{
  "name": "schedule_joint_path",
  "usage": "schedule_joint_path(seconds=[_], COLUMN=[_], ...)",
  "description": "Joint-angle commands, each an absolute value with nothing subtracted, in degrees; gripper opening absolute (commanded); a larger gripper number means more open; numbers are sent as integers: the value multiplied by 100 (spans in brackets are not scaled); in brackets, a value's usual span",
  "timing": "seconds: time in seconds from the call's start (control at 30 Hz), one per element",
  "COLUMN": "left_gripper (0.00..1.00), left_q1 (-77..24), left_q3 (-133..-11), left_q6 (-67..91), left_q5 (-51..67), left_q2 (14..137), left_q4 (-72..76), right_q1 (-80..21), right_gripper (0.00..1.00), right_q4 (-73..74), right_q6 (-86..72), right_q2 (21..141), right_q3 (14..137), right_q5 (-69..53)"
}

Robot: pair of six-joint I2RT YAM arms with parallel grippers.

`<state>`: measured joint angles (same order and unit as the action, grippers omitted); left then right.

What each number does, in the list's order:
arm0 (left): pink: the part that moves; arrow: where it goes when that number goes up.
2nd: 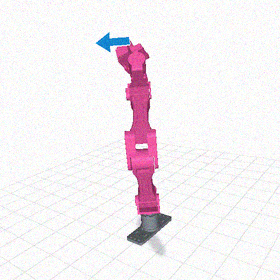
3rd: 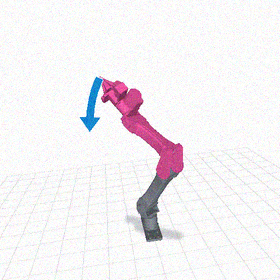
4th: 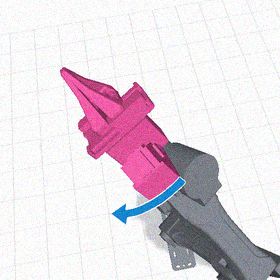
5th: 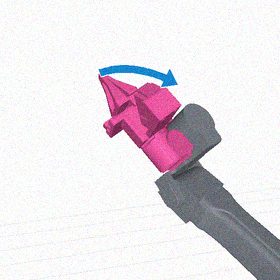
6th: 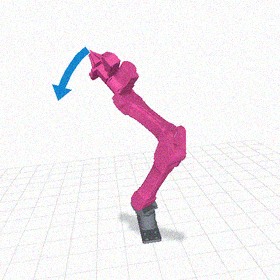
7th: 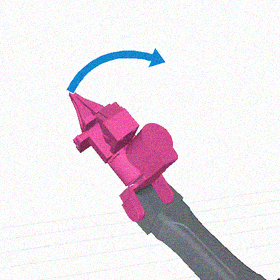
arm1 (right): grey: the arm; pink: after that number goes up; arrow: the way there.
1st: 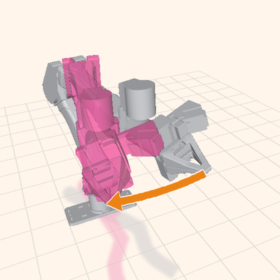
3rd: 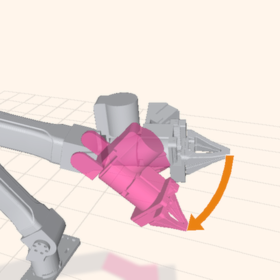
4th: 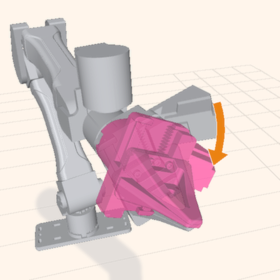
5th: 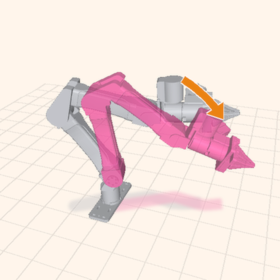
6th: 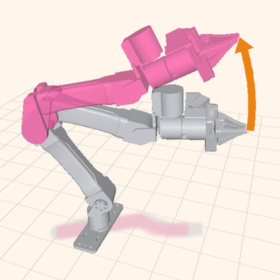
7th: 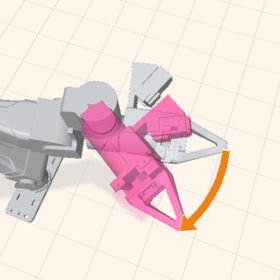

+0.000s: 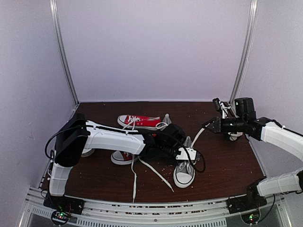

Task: Tie the shoes
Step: Pick up the shoe at the center of the board.

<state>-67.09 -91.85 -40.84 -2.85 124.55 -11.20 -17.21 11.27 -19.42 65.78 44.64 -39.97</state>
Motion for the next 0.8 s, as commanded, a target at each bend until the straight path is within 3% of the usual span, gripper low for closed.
schedule_joint_path(seconds=[0.0, 0.13, 0.53, 0.77], left_gripper=[16, 0, 0, 0], left_q1=[-6715, -6715, -6715, -6706], left_q3=[-9354, -9272, -8168, -8044], left_q6=[-4075, -4059, -3656, -3620], left_q5=[-391, -377, -615, -325], left_q2=[12545, 12430, 11629, 11557], left_q4=[-1264, -1215, 759, 819], right_q1=[-1657, -1650, -1704, -2032], right_gripper=[0, 0, 0, 0], right_q4=[1225, 1273, 890, 700], right_q6=[-1839, -1810, -2126, -2215], right_q2=[6495, 6520, 6743, 6983], right_q3=[4621, 4607, 4225, 4114], right_q5=[-3940, -3976, -3927, -3849])
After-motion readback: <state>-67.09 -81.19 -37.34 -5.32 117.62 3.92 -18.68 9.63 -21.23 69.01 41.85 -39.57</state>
